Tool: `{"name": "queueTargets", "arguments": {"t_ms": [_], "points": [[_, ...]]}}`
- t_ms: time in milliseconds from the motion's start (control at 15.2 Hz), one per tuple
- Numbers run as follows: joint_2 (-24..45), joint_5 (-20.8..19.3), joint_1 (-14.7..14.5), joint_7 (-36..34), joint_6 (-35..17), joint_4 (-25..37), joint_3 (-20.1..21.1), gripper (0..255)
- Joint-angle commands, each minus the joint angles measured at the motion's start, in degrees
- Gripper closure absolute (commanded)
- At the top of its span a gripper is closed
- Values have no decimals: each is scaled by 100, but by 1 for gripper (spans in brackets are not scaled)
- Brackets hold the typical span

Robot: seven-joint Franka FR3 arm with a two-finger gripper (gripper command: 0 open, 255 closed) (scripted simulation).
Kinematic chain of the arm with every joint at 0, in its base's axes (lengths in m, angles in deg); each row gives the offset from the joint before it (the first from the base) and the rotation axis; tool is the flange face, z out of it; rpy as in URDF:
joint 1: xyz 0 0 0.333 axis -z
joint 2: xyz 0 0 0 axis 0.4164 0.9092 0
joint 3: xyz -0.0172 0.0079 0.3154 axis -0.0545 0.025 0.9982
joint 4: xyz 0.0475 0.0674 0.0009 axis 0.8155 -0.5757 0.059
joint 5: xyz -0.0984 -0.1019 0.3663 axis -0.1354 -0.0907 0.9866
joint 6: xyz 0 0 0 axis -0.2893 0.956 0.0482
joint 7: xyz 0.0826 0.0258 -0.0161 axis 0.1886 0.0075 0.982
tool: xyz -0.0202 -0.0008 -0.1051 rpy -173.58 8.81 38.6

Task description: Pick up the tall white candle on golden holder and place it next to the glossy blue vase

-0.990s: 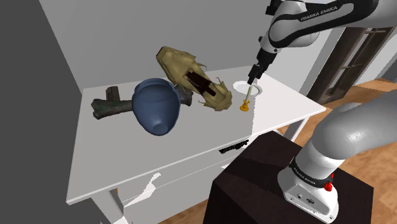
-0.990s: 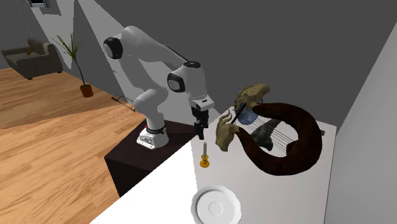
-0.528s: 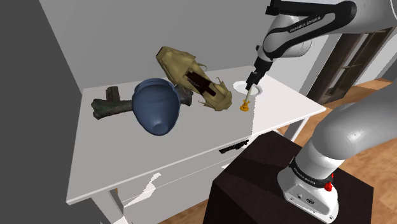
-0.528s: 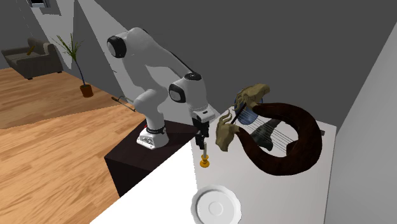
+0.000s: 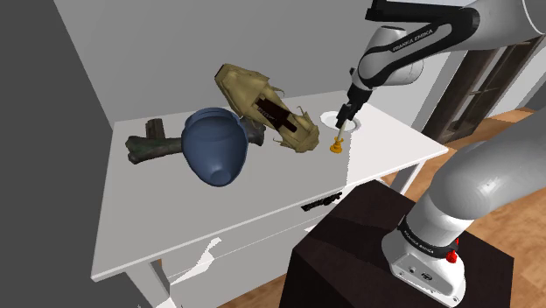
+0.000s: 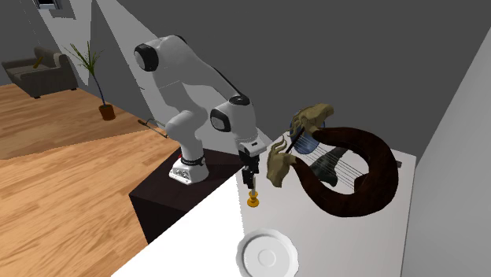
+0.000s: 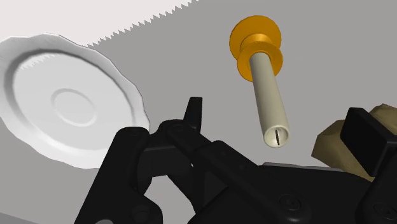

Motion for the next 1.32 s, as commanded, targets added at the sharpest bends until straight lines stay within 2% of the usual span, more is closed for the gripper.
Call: {"name": "queueTargets", "arguments": {"t_ms": [0,66,132,726,1254], "points": [[1,0,0,0,-3,-1,0,0],[0,0,0,0,-1,0,0,0],[0,0,0,0,-1,0,0,255],[1,0,0,0,-3,-1,0,255],[-381,-51,45,-95,732,358,122,255]]}}
